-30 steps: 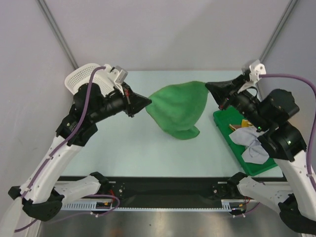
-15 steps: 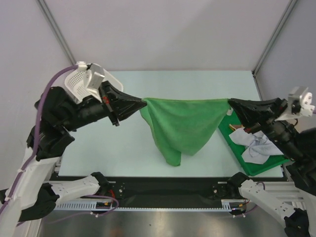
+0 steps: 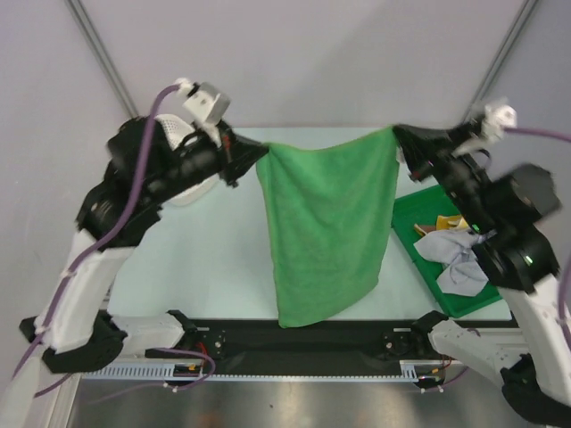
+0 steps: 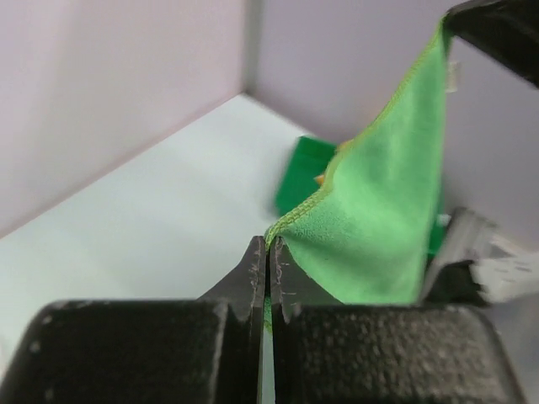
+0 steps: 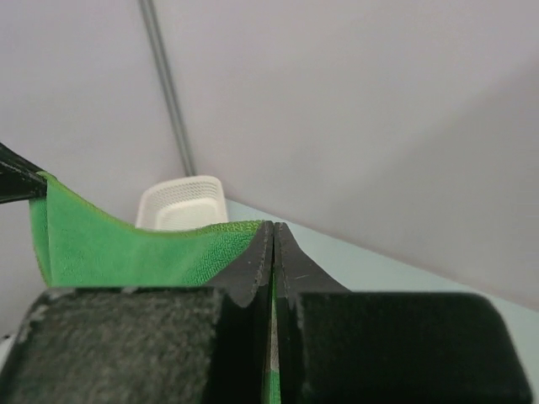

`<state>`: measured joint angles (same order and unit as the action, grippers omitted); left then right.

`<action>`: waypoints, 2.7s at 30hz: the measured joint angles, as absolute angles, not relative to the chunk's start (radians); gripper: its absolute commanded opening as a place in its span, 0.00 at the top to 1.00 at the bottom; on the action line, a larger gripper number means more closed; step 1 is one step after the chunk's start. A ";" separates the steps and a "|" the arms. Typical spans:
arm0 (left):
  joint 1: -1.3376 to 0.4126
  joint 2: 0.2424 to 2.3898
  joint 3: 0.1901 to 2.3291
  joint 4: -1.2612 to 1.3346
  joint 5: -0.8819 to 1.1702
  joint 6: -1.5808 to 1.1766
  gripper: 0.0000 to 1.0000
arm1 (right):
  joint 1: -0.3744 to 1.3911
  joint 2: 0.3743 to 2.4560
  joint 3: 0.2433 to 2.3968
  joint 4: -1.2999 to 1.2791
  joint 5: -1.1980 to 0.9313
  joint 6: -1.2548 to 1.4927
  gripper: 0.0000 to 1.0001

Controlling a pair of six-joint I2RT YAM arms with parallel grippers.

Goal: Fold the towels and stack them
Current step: Flatten out the crumpled towel, then fold the towel

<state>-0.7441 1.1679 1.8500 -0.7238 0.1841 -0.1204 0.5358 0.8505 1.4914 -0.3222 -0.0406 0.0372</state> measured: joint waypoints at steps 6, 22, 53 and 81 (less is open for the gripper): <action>-0.501 1.425 1.851 -0.642 0.167 -0.055 1.00 | 0.404 1.232 1.517 -0.126 -0.075 0.007 1.00; -0.340 2.138 2.168 -0.493 0.134 0.127 1.00 | 0.182 2.009 1.783 0.143 -0.384 0.053 1.00; -0.535 1.771 1.372 -0.482 0.026 0.206 1.00 | 0.175 1.578 1.003 0.098 -0.348 0.201 1.00; -0.682 1.628 1.111 -0.522 -0.020 0.052 1.00 | 0.235 1.318 0.700 -0.065 -0.303 0.218 1.00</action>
<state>-0.6819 1.6276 1.1114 -0.5217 -0.0204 0.0517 0.2348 1.3182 0.6998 -0.0654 -0.3035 0.2176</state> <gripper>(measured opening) 0.014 0.010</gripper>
